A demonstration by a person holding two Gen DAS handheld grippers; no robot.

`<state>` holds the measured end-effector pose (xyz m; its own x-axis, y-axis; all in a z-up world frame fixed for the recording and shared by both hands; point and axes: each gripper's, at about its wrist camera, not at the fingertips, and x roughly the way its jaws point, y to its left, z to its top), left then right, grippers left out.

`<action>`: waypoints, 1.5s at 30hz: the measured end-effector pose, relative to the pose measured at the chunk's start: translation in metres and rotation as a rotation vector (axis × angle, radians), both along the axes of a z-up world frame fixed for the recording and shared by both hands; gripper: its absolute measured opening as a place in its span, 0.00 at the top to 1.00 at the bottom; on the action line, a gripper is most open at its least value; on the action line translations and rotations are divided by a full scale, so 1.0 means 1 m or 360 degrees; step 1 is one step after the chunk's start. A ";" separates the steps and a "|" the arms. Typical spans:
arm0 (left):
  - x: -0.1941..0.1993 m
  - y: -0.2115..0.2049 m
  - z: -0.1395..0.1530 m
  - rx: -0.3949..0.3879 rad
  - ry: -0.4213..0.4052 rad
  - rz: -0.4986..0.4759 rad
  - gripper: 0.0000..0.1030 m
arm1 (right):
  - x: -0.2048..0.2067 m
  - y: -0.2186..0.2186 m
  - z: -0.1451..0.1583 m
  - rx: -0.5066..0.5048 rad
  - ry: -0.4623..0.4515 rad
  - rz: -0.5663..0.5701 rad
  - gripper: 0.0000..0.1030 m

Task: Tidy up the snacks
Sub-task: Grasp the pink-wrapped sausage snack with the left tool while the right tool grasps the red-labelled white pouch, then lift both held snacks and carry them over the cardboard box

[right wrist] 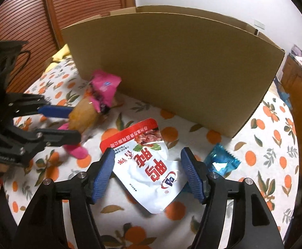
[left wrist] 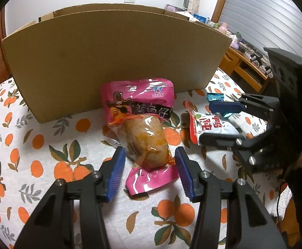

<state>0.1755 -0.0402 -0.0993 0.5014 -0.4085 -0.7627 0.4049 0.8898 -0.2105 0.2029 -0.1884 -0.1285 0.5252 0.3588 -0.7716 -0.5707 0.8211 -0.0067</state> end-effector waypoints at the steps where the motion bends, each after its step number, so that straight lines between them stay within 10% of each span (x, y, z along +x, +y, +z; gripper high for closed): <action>1: 0.001 0.000 0.000 -0.0003 0.0002 0.0002 0.49 | -0.002 0.000 0.000 -0.0010 -0.0011 0.0007 0.31; 15: 0.021 -0.008 -0.003 -0.0026 0.0031 0.0012 0.39 | 0.000 0.010 -0.011 -0.0100 0.0013 -0.0025 0.31; 21: 0.016 -0.010 -0.003 -0.0069 0.0036 -0.0031 0.59 | -0.008 0.009 -0.007 -0.0085 0.0036 -0.0010 0.43; 29: -0.005 0.003 0.005 -0.0059 -0.0032 -0.0015 0.61 | -0.022 -0.010 -0.003 0.0006 0.0002 -0.0063 0.46; 45: -0.034 0.030 0.067 -0.0131 -0.0274 0.0008 0.60 | -0.052 -0.054 0.075 0.0163 -0.0257 -0.0121 0.46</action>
